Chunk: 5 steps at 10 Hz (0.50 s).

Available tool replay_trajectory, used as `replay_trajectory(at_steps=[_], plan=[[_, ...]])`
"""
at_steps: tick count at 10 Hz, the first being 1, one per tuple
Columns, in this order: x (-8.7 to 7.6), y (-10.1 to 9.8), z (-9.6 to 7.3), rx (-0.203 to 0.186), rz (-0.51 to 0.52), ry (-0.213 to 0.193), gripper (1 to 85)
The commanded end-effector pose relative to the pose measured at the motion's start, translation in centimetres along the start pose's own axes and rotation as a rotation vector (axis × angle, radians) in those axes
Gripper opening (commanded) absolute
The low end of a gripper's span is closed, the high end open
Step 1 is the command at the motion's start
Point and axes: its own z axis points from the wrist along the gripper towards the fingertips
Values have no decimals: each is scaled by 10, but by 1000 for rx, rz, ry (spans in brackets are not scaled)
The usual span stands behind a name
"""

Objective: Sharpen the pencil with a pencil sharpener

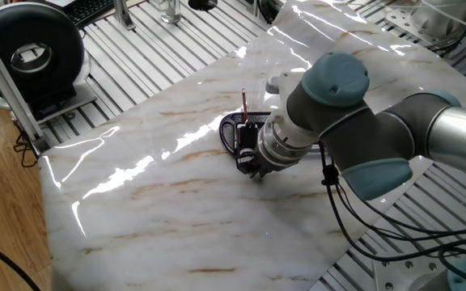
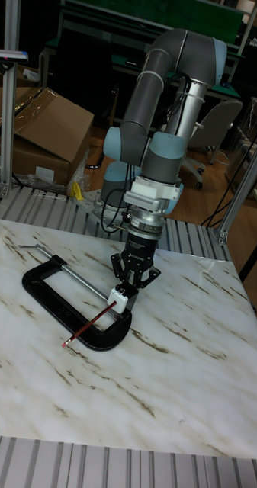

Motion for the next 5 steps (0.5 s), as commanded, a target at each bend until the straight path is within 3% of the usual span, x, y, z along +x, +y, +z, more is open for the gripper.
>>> replay_trajectory(at_steps=[1,3,5], plan=[[1,-3,-1,8,8,8,243],[2,-7,-1,28,3,12,200],[10,-12,0,62,-1,38,43]])
